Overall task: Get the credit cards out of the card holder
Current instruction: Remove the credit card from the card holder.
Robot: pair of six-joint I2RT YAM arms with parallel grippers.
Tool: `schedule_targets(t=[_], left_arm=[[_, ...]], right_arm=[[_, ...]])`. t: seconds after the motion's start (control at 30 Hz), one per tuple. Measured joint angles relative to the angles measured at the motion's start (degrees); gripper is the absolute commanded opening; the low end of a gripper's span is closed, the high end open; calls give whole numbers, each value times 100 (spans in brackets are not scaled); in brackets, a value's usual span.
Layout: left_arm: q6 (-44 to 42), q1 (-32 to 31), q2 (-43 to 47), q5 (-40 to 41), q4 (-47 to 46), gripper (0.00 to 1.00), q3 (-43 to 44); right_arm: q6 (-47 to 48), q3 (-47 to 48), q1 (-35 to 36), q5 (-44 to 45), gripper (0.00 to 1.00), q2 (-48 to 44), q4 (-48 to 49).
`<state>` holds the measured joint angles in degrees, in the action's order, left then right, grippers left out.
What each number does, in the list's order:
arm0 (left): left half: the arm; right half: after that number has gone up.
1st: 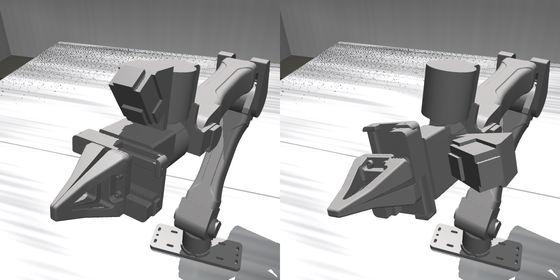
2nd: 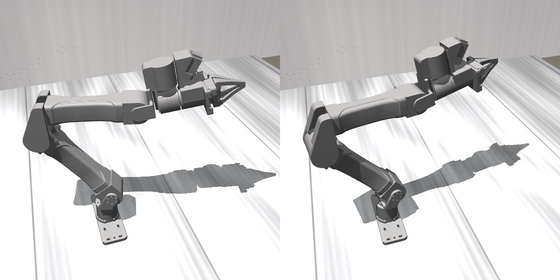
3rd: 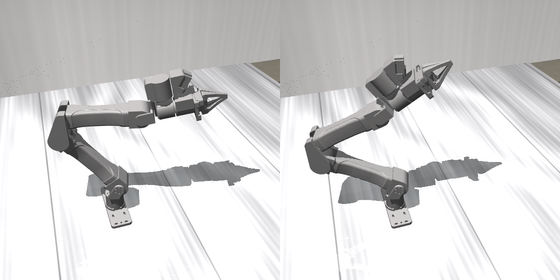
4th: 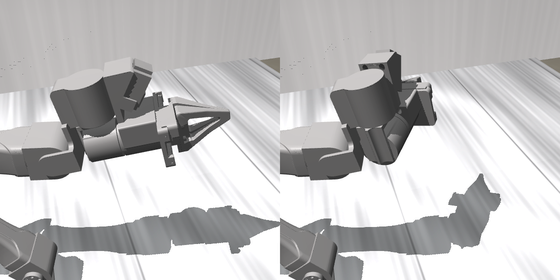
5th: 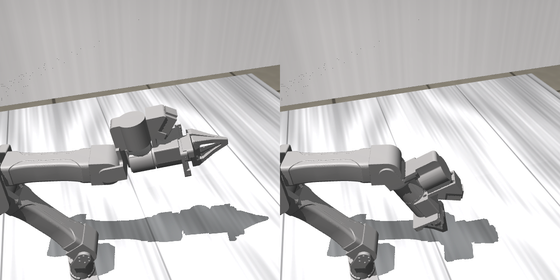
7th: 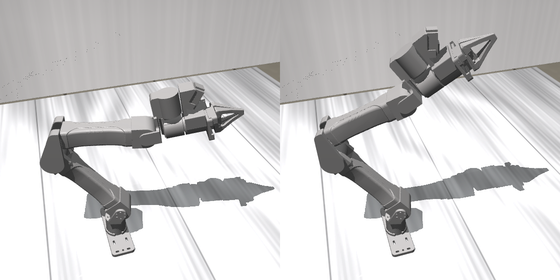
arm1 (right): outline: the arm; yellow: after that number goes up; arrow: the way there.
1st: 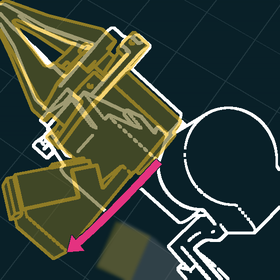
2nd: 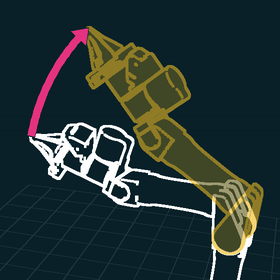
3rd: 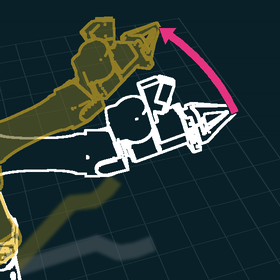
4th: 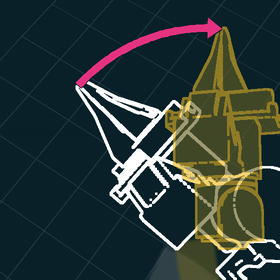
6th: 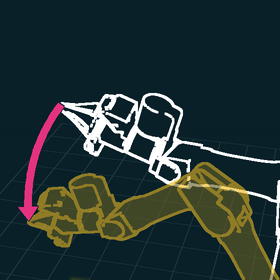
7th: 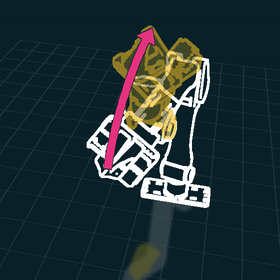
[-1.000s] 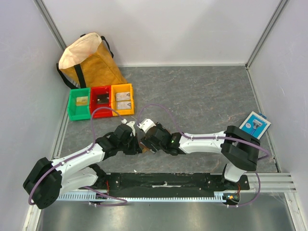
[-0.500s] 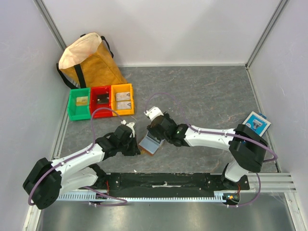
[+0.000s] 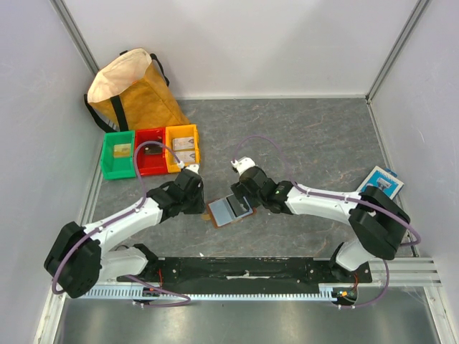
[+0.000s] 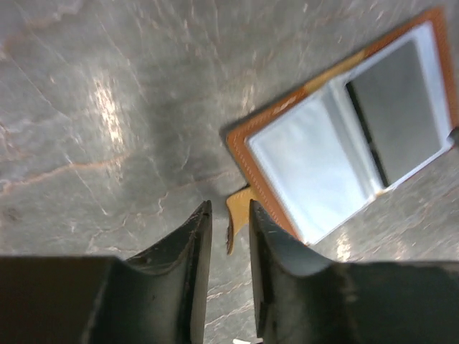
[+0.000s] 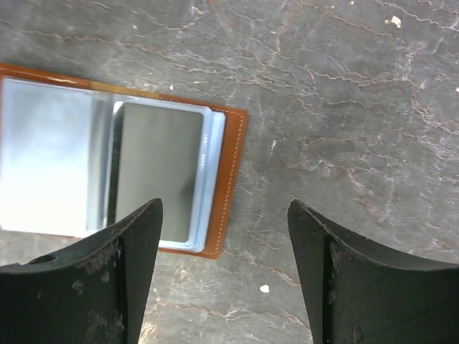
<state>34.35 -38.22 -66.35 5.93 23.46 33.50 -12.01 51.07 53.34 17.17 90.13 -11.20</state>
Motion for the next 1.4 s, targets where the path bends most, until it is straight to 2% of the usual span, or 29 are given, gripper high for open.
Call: schedule_targets(t=[0.07,0.2,0.37,0.53,0.67,0.97,1.4], left_arm=[[-94,28,-72,131,52,51,243],[-208,33,-63,291,72,59,640],[-197,37,313,256,55,61,737],[109,39,796,-286,-605,59,511],[597,37,649,-933,-1460,54,68],[1388,15,-232,-1665,-2675,46,-345],[2076,-17,-1154,-1794,-3838,40,-857]], right_arm=[[-55,-74,-28,-212,72,-166,50],[-151,-164,-157,-566,59,-299,293],[-308,-391,-409,-1110,35,-308,669],[-507,-634,-632,-1633,22,-304,1104],[-651,-809,-789,-2028,16,-256,1488],[-927,-1294,-1010,-2597,13,2,2037],[-1097,-1572,-1040,-2844,13,-114,2253]])
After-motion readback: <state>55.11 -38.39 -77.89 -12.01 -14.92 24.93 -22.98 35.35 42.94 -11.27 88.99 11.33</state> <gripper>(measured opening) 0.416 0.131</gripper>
